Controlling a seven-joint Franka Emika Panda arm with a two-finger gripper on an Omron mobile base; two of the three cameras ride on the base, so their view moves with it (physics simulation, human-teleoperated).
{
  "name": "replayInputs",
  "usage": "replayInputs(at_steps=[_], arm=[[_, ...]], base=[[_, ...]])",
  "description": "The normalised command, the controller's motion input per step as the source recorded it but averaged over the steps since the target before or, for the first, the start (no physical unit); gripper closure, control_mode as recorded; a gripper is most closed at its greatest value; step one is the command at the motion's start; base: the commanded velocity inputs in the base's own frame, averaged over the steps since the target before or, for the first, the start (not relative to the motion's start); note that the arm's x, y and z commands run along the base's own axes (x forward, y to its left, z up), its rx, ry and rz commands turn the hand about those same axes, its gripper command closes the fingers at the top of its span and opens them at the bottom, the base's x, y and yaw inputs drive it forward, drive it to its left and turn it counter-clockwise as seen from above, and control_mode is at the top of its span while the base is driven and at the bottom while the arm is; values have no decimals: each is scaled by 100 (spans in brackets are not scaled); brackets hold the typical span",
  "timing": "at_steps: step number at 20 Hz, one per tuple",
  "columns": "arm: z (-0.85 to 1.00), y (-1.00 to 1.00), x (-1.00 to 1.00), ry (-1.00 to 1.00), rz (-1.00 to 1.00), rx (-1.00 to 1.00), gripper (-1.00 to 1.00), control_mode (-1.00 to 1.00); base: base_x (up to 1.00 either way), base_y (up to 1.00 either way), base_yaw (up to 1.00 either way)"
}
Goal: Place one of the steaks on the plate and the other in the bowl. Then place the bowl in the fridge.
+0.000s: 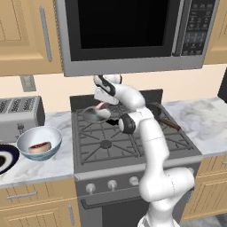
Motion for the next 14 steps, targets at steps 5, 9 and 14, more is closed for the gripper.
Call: replayInputs(at_steps=[5, 9, 14], arm=[[-100, 8, -100, -9, 0, 0, 100, -100], [-100, 1, -99, -12, 0, 6, 100, -100], [-75, -7, -100, -45, 0, 13, 100, -100]], base=[[0, 0, 0], [0, 0, 0], [0, 0, 0]])
